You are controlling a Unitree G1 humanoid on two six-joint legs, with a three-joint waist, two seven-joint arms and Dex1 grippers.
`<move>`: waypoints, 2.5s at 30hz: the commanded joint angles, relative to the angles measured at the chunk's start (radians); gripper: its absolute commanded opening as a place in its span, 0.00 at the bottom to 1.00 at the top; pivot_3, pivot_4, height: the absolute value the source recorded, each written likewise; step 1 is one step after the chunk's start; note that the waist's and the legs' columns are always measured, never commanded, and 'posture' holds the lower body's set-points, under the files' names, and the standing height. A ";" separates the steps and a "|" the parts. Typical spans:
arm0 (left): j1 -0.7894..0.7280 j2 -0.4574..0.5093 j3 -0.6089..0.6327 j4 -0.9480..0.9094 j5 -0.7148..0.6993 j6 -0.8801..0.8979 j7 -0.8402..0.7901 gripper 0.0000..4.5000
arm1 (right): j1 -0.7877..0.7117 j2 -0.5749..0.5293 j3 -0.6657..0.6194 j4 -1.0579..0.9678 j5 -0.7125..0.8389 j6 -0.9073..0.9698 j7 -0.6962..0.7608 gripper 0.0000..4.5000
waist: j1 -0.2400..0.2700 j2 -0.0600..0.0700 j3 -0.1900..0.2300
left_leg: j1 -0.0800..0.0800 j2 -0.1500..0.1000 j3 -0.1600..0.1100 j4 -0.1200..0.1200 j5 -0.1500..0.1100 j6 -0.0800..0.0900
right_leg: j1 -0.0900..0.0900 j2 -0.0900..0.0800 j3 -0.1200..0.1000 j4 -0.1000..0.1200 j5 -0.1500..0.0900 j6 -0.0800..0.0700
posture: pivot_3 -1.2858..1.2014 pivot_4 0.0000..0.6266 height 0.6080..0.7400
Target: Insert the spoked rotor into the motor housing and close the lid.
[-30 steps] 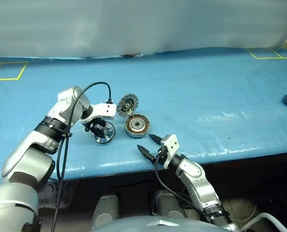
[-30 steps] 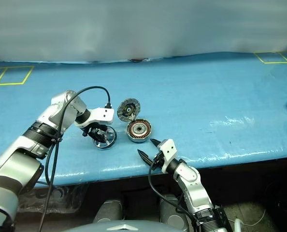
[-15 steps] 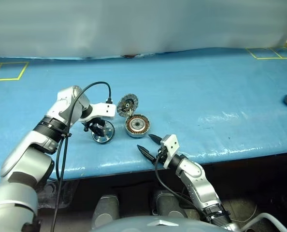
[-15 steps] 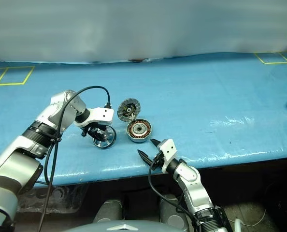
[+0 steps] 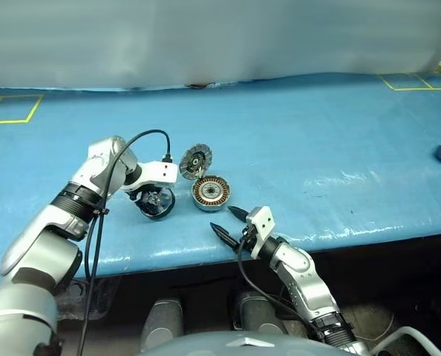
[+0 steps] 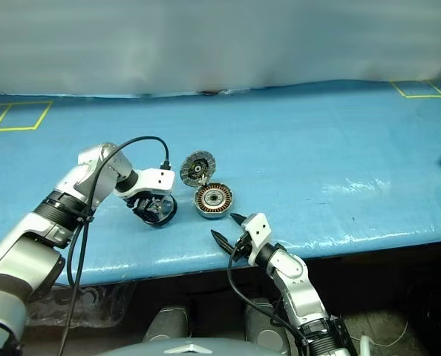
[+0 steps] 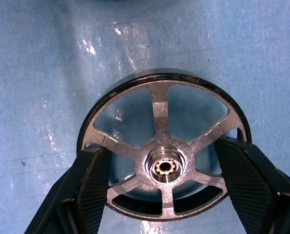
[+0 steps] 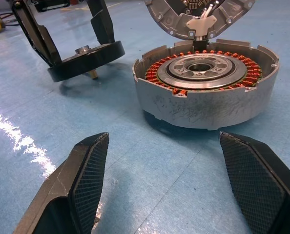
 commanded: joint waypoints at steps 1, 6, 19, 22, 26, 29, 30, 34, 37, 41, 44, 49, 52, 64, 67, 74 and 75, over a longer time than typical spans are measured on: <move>-0.001 0.009 0.027 -0.040 -0.013 0.020 0.004 0.89 | 0.017 -0.001 0.018 0.028 -0.007 0.027 0.006 0.84 | 0.000 0.000 0.000 | 0.000 0.000 0.000 0.000 0.000 0.000 | 0.000 0.000 0.000 0.000 0.000 0.000 | 0.52 0.24 1.00; -0.003 0.015 0.027 -0.057 -0.019 0.033 -0.005 0.89 | 0.016 0.002 0.020 0.031 -0.006 0.027 0.006 0.84 | 0.000 0.000 0.000 | 0.000 0.000 0.000 0.000 0.000 0.000 | 0.000 0.000 0.000 0.000 0.000 0.000 | 0.52 0.24 1.00; -0.035 0.013 0.031 -0.044 -0.025 0.047 0.004 0.36 | 0.018 0.010 0.020 0.036 -0.006 0.023 0.005 0.84 | -0.001 0.000 0.000 | 0.000 0.000 0.000 0.000 0.000 0.000 | 0.000 0.000 0.000 0.000 0.000 0.000 | 0.52 0.24 1.00; -0.032 0.014 0.030 -0.048 -0.027 0.050 0.003 0.36 | 0.020 0.010 0.020 0.034 -0.006 0.024 0.005 0.84 | -0.002 0.000 0.000 | 0.000 0.000 0.000 0.000 0.000 0.000 | 0.000 0.000 0.000 0.000 0.000 0.000 | 0.52 0.24 1.00; -0.026 0.019 0.031 -0.057 -0.039 0.052 -0.003 0.36 | 0.020 0.008 0.020 0.035 -0.007 0.026 0.005 0.84 | -0.001 0.000 0.000 | 0.000 0.000 0.000 0.000 0.000 0.000 | 0.000 0.000 0.000 0.000 0.000 0.000 | 0.52 0.24 1.00; -0.019 0.025 0.033 -0.067 -0.051 0.051 -0.008 0.36 | 0.020 0.008 0.021 0.035 -0.008 0.027 0.005 0.84 | -0.002 0.000 0.000 | 0.000 0.000 0.000 0.000 0.000 0.000 | 0.000 0.000 0.000 0.000 0.000 0.000 | 0.52 0.24 1.00; -0.016 0.030 0.036 -0.072 -0.058 0.043 -0.012 0.36 | 0.020 0.009 0.021 0.036 -0.008 0.027 0.005 0.84 | -0.002 0.000 0.000 | 0.000 0.000 0.000 0.000 0.000 0.000 | 0.000 0.000 0.000 0.000 0.000 0.000 | 0.52 0.24 1.00; -0.003 0.075 0.061 -0.113 -0.092 0.013 -0.035 0.36 | 0.024 0.011 0.023 0.033 -0.009 0.026 0.002 0.84 | -0.003 0.000 0.000 | 0.000 0.000 0.000 0.000 0.000 0.000 | 0.000 0.000 0.000 0.000 0.000 0.000 | 0.52 0.24 1.00; 0.010 0.151 0.056 -0.180 -0.120 -0.046 -0.089 0.36 | 0.028 0.009 0.025 0.033 -0.009 0.028 0.004 0.84 | -0.004 0.000 0.000 | 0.000 0.001 0.000 -0.001 0.000 0.000 | -0.001 0.000 0.000 0.000 0.000 0.000 | 0.52 0.24 1.00; 0.008 0.265 0.020 -0.352 -0.327 -0.010 -0.109 0.36 | 0.028 0.007 0.026 0.036 -0.009 0.029 0.009 0.84 | -0.001 -0.001 0.000 | 0.000 0.001 0.000 -0.002 0.000 0.000 | -0.001 0.000 0.000 -0.001 -0.001 -0.001 | 0.52 0.24 1.00; -0.015 0.256 0.058 -0.446 -0.475 0.078 -0.109 0.36 | 0.020 0.008 0.028 0.037 -0.008 0.033 0.013 0.84 | 0.005 -0.002 0.000 | 0.000 0.000 0.000 -0.003 0.000 0.000 | 0.000 -0.001 0.000 -0.001 -0.001 -0.001 | 0.52 0.24 1.00; -0.057 0.106 0.171 -0.493 -0.568 0.209 -0.017 0.36 | 0.007 0.005 0.037 0.029 -0.014 0.032 0.022 0.84 | 0.003 -0.003 0.001 | -0.001 0.000 -0.001 0.001 0.000 0.000 | 0.000 0.000 -0.001 -0.001 -0.001 -0.001 | 0.52 0.24 1.00; -0.067 0.038 0.172 -0.481 -0.523 0.224 0.087 0.36 | 0.005 -0.003 0.045 0.004 -0.022 0.036 0.024 0.84 | -0.005 -0.002 0.001 | 0.000 0.001 -0.001 0.000 0.000 0.000 | 0.000 0.001 0.000 -0.001 -0.001 -0.001 | 0.52 0.24 1.00; -0.063 -0.061 0.083 -0.340 -0.315 0.090 0.269 0.36 | -0.003 -0.093 0.023 -0.100 -0.037 0.059 0.017 0.84 | 0.004 -0.001 0.002 | -0.001 0.000 0.000 -0.003 0.000 0.001 | -0.001 0.002 0.001 -0.001 -0.001 -0.001 | 0.52 0.24 1.00; -0.057 -0.069 0.083 -0.333 -0.309 0.082 0.265 0.36 | -0.001 -0.105 0.003 -0.101 -0.036 0.048 -0.001 0.84 | 0.004 -0.001 0.003 | -0.003 -0.001 0.000 -0.001 0.000 0.001 | -0.001 0.001 0.001 -0.001 0.000 0.000 | 0.52 0.24 1.00; -0.029 -0.055 0.075 -0.327 -0.295 0.032 0.223 0.36 | 0.032 -0.059 -0.065 -0.090 0.011 -0.018 -0.048 0.84 | 0.004 -0.001 0.003 | -0.003 -0.001 0.000 0.000 0.000 0.001 | -0.001 0.000 0.001 -0.001 0.000 0.001 | 0.52 0.24 1.00; -0.027 -0.055 0.073 -0.323 -0.292 0.025 0.218 0.36 | 0.036 -0.052 -0.073 -0.088 0.016 -0.025 -0.051 0.84 | 0.003 -0.001 0.003 | -0.003 -0.001 0.000 0.000 0.000 0.001 | -0.001 0.000 0.001 -0.001 0.000 0.001 | 0.52 0.24 1.00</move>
